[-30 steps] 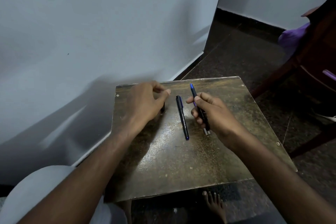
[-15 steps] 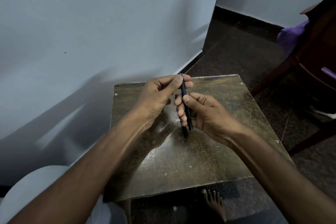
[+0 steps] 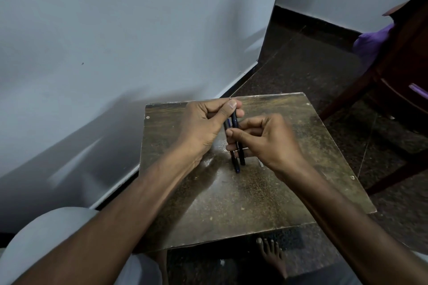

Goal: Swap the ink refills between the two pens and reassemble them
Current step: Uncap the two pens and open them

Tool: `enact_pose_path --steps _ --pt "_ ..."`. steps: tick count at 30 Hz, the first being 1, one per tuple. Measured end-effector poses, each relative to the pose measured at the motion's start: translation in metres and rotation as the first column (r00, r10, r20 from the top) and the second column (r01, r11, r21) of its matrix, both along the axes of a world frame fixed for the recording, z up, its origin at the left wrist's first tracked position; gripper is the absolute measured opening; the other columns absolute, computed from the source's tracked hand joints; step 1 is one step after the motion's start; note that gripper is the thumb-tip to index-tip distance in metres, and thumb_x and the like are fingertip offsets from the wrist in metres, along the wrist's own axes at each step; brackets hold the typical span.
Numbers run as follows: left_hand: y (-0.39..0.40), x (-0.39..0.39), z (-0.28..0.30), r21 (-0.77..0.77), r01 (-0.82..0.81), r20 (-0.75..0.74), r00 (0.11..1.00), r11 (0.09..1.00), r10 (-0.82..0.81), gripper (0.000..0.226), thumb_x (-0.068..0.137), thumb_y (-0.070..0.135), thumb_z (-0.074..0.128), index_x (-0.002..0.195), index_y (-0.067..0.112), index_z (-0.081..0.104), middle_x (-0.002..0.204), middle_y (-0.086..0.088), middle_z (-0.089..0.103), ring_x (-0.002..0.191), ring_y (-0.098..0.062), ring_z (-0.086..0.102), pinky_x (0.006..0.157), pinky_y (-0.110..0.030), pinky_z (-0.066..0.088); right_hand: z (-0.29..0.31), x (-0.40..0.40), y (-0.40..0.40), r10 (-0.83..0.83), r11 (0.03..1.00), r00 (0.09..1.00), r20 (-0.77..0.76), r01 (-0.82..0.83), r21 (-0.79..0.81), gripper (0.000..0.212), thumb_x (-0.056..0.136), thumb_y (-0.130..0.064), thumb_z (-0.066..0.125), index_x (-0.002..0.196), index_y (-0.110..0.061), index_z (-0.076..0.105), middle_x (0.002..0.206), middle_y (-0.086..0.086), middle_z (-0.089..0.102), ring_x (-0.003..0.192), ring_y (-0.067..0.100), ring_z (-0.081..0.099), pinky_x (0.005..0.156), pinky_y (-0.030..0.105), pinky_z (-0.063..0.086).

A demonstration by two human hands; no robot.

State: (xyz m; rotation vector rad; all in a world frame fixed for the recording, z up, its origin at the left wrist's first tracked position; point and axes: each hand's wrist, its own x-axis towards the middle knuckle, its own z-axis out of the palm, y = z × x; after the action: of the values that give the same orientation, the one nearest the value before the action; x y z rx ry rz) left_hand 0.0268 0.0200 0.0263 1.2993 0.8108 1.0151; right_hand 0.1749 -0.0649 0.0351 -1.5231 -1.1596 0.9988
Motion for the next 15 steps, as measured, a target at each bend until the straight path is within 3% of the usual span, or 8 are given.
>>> enact_pose_path --steps 3,5,8,11,13,15 --pt "-0.003 0.001 0.002 -0.013 0.000 0.014 1.000 1.000 0.000 0.011 0.101 0.016 0.076 0.106 0.013 0.085 0.090 0.000 0.087 0.089 -0.006 0.082 0.077 -0.014 0.060 0.002 -0.001 0.000 -0.063 0.998 0.987 0.148 0.058 0.040 0.023 0.081 -0.030 0.095 0.087 -0.012 0.081 0.073 0.004 0.082 0.068 0.022 0.083 0.064 0.046 0.070" --pt "-0.003 -0.001 0.004 -0.063 0.046 0.055 0.998 0.997 -0.043 0.014 0.100 0.020 0.077 0.110 0.012 0.085 0.097 -0.005 0.087 0.097 -0.013 0.083 0.081 -0.018 0.062 0.004 0.002 0.000 -0.088 0.996 0.986 0.143 0.083 0.042 0.031 0.079 -0.037 0.096 0.084 -0.013 0.078 0.069 0.005 0.080 0.066 0.025 0.082 0.065 0.049 0.069" --pt "0.000 -0.005 0.007 -0.069 0.083 0.082 0.994 0.994 -0.077 0.017 0.100 0.024 0.076 0.111 0.015 0.085 0.105 -0.005 0.086 0.104 -0.017 0.082 0.088 -0.025 0.063 0.007 0.008 0.002 0.038 0.999 0.999 0.000 -0.038 -0.034 0.028 0.099 -0.038 0.077 0.109 -0.012 0.077 0.081 0.009 0.081 0.076 0.026 0.081 0.076 0.049 0.070" --pt "0.002 -0.008 0.007 -0.049 0.086 0.083 0.993 0.995 -0.081 0.015 0.103 0.021 0.074 0.111 0.016 0.085 0.104 -0.002 0.087 0.100 -0.011 0.082 0.082 -0.012 0.059 0.006 0.014 0.001 0.156 0.981 0.969 -0.192 -0.174 -0.081 0.035 0.115 -0.027 0.051 0.123 -0.001 0.074 0.103 0.016 0.082 0.090 0.024 0.078 0.086 0.039 0.066" --pt "0.002 -0.008 0.007 -0.063 0.092 0.091 0.992 0.994 -0.086 0.014 0.104 0.022 0.073 0.110 0.017 0.085 0.104 -0.002 0.087 0.097 -0.010 0.082 0.078 -0.012 0.059 0.004 0.016 0.001 0.162 0.983 0.964 -0.209 -0.177 -0.054 0.028 0.111 -0.019 0.057 0.116 0.002 0.075 0.101 0.014 0.082 0.089 0.021 0.077 0.083 0.032 0.066" --pt "0.001 -0.007 0.008 -0.070 0.098 0.097 0.991 0.993 -0.091 0.015 0.103 0.022 0.074 0.112 0.016 0.085 0.105 -0.002 0.087 0.100 -0.009 0.082 0.077 -0.013 0.060 0.003 0.016 0.003 0.110 0.992 0.973 -0.200 -0.120 -0.035 0.019 0.099 -0.019 0.075 0.105 -0.001 0.074 0.091 0.010 0.081 0.082 0.018 0.077 0.075 0.028 0.063"
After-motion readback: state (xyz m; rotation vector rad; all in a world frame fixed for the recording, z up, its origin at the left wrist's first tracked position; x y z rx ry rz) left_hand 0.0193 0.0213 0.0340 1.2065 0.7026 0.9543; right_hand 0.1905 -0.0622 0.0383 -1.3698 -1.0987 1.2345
